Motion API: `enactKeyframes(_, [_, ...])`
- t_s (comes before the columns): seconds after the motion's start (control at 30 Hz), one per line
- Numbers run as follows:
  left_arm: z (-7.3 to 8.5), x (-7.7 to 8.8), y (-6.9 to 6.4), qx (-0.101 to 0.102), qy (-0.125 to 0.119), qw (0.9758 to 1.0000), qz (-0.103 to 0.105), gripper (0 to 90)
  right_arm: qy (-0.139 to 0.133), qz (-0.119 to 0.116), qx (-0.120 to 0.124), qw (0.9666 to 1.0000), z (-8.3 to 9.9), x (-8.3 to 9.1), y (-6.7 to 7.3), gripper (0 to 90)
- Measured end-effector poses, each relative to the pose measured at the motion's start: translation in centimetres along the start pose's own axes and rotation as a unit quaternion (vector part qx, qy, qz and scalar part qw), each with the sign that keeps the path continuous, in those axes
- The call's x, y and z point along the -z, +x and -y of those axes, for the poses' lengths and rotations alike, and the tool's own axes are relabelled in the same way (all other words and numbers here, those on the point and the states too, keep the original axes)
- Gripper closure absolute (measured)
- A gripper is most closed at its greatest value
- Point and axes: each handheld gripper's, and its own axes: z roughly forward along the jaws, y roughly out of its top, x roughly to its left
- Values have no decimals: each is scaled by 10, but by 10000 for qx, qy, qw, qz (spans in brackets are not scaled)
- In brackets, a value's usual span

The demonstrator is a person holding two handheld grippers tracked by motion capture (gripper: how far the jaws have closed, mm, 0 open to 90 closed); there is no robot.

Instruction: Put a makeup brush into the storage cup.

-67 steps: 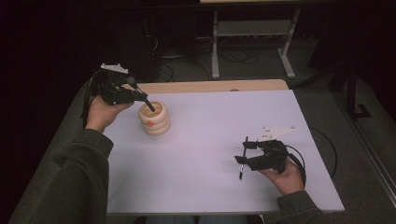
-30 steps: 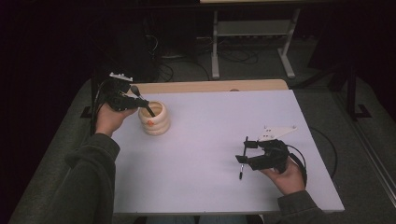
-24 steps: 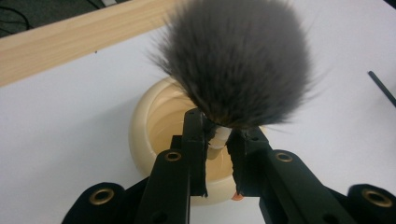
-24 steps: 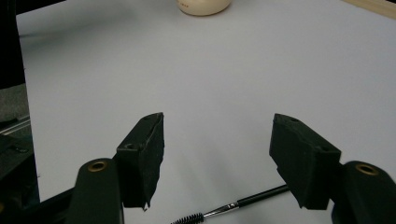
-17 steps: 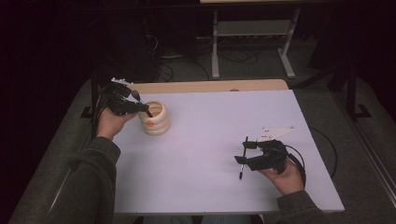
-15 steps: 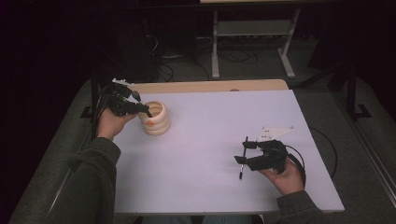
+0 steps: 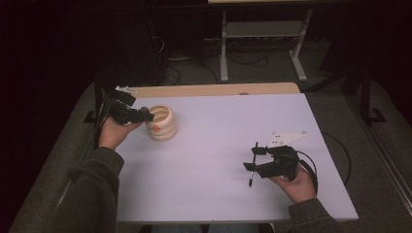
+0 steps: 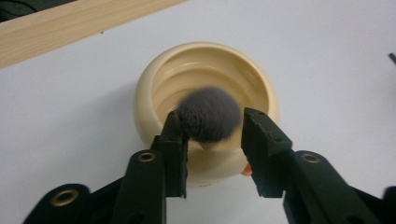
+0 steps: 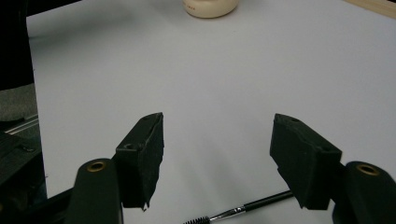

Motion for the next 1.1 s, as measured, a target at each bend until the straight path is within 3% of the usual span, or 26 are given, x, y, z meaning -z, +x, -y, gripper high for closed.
enactKeyframes(0.3, [14, 14, -2, -23, -200, 9998, 66, 552, 37, 31, 14, 10000, -1, -2, 0, 333])
enactKeyframes(0.53, [22, 16, -7, -124, -142, 9998, 101, 544, 82, 53, 18, 10000, -1, -4, 0, 333])
enactKeyframes(1.1, [30, 20, -25, -235, -333, 9984, 385, 529, 160, 128, 44, 9998, 2, -3, -3, 333])
